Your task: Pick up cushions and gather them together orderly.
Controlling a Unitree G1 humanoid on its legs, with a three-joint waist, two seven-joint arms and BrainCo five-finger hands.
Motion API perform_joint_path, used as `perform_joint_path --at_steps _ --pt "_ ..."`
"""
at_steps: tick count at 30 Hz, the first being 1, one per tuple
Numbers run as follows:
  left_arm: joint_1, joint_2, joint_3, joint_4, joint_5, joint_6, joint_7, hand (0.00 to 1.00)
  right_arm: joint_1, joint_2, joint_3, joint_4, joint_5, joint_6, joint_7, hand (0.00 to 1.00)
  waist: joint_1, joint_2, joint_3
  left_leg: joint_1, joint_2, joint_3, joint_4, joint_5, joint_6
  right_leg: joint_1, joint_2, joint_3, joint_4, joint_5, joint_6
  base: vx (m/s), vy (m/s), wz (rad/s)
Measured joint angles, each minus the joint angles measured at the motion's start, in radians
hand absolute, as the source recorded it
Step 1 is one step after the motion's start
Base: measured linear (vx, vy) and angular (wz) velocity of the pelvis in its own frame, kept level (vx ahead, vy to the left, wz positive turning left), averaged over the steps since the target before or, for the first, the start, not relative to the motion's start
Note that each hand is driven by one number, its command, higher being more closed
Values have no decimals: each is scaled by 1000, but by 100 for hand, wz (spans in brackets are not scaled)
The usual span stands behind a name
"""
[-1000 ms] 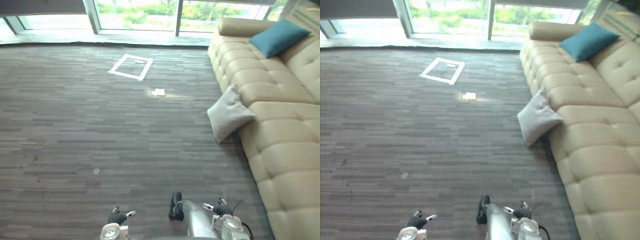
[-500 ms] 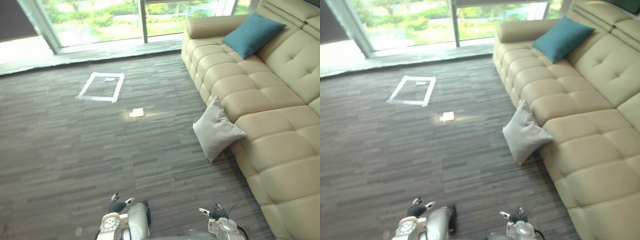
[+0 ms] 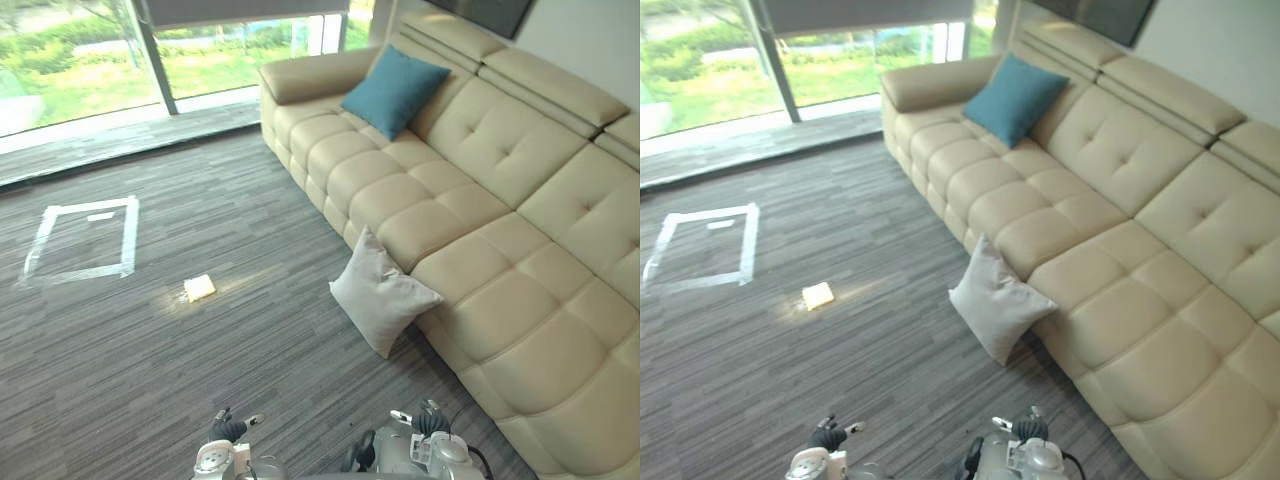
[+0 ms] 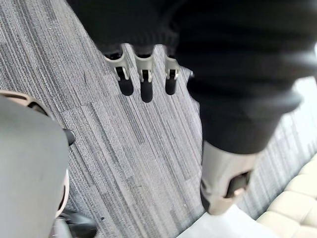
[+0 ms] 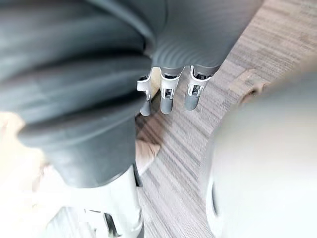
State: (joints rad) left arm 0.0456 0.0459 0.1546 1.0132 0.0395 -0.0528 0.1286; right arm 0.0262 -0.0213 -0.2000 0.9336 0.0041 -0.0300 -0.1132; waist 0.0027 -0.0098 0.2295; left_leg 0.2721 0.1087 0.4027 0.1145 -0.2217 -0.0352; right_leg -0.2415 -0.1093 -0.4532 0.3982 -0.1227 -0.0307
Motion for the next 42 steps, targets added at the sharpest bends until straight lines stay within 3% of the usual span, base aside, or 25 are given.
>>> perform_joint_path --at_steps 1,2,3,4,5,7,8,11,14,15,16,18,19,20,22,24,26,28,31,32,33,36,40,42 --pt "7 2 3 -2 13 -3 -1 0 13 5 -9 -6 -4 -1 -3 0 -1 -13 -8 33 -17 -2 1 -23 -38 8 -3 9 -26 86 -41 639 -187 -4" --pt "3 -14 16 0 19 -1 0 0 9 8 -27 -4 -4 1 -2 0 -1 2 -11 61 2 -2 34 -52 -83 29 6 -8 2 25 -92 647 -232 -6" --pt "8 -30 24 -17 27 -2 -2 0 10 2 -31 -7 -7 1 -2 0 0 23 -18 8 44 -9 196 -53 -88 59 24 -17 -14 -10 -98 422 -163 -5" --pt "8 -31 23 -22 29 -2 -1 0 12 0 -30 -8 -7 2 -1 0 -2 27 -17 -24 63 -19 277 -52 -88 72 35 -16 -24 -15 -93 427 -224 -8" --pt "16 -46 36 -43 31 -4 -3 0 15 -9 -31 -17 -6 5 -5 0 4 44 -14 -121 132 -45 516 -45 -83 122 79 -2 -72 -19 -95 315 -159 -20" --pt "25 -60 66 -68 30 -7 -2 0 15 -9 -23 -16 -5 10 -7 0 11 54 -11 -192 186 -57 715 -61 -90 194 126 36 -122 -34 -103 342 -131 -59" --pt "27 -60 64 -75 30 -7 -3 0 15 -6 -22 -15 -4 12 -7 0 15 46 -7 -215 193 -56 748 -69 -96 222 135 53 -132 -42 -102 406 -112 -85" --pt "26 -57 64 -86 26 -9 -3 0 26 0 -25 -9 -4 18 -8 0 32 34 -9 -312 173 -62 671 -99 -59 312 149 132 -187 -52 -88 338 -47 -82" --pt "24 -62 64 -102 16 -23 0 0 33 1 -25 -9 -4 18 -16 0 58 32 -11 -399 106 -193 439 -92 -57 353 142 216 -206 -72 -54 290 134 -78" --pt "25 -63 65 -108 15 -28 1 0 33 2 -22 -9 -4 18 -18 0 61 30 -10 -431 68 -287 350 -74 -39 374 133 256 -201 -92 -29 233 194 -68" --pt "25 -63 65 -109 15 -28 1 0 33 2 -21 -9 -4 18 -19 0 62 30 -10 -431 65 -295 341 -71 -39 376 131 261 -198 -95 -24 256 244 -71" --pt "29 -63 65 -110 12 -28 3 0 37 0 -9 -5 -4 17 -22 0 62 26 -15 -426 37 -339 272 -6 -47 378 116 316 -167 -127 16 241 281 -75" --pt "34 -61 65 -110 5 -28 3 0 43 2 1 -4 -4 18 -23 0 65 20 -25 -409 36 -323 271 58 -49 371 108 354 -143 -150 39 290 366 -98" --pt "37 -45 66 -111 2 -27 3 0 47 18 10 -3 -4 18 -23 0 66 1 -40 -398 28 -273 281 60 -39 362 82 388 -121 -167 64 243 307 -96" --pt "42 -20 66 -108 -1 -27 2 0 60 49 10 -7 -5 17 -22 0 65 -43 -67 -382 7 -207 274 27 -22 330 38 404 -80 -170 81 291 335 -90" --pt "36 -10 66 -84 -1 -25 3 0 60 58 7 -8 -4 17 -20 0 67 -51 -68 -308 4 -136 246 5 0 302 9 396 24 -150 111 262 288 -91" --pt "35 -10 63 -56 -1 -22 3 0 57 58 9 -9 -6 16 -14 0 66 -42 -67 -201 4 -66 172 4 4 277 -45 272 142 -142 106 130 218 -82" --pt "33 -9 59 -39 -1 -22 3 0 51 52 10 -5 -7 12 -14 0 58 -39 -67 -141 5 -37 117 5 3 275 -87 144 153 -142 102 112 129 -54" --pt "19 10 18 -17 -3 -22 1 0 36 44 14 7 -7 10 -14 0 48 -39 -67 -134 3 -33 94 11 -7 242 -53 111 1 -118 91 133 -20 -12" --pt "10 20 2 -15 -1 -22 0 0 23 39 17 30 -7 11 -14 0 49 -48 -64 -137 -18 -46 94 14 -11 239 -36 120 -92 -58 50 220 -118 -3" --pt "-1 7 -13 13 0 -20 -1 0 18 16 16 50 -7 12 -14 0 45 -11 -70 -129 -10 -91 80 22 -21 268 -15 115 -114 -45 34 169 -105 -3" --pt "2 -23 -16 18 14 -21 -1 0 18 -10 0 62 -6 11 -16 0 37 25 -71 -118 4 -111 64 24 -25 310 8 98 -180 -43 34 160 -105 8" --pt "7 -30 -16 16 19 -22 -3 0 36 -10 -24 64 -4 11 -17 0 38 22 -69 -100 29 -112 99 27 -29 362 31 92 -205 -44 33 69 -109 7" --pt "6 -24 -15 -2 19 -22 -4 0 39 -4 -23 64 -4 13 -18 0 49 8 -62 -133 39 -110 178 26 -30 367 34 121 -218 -44 33 -2 -61 -29"
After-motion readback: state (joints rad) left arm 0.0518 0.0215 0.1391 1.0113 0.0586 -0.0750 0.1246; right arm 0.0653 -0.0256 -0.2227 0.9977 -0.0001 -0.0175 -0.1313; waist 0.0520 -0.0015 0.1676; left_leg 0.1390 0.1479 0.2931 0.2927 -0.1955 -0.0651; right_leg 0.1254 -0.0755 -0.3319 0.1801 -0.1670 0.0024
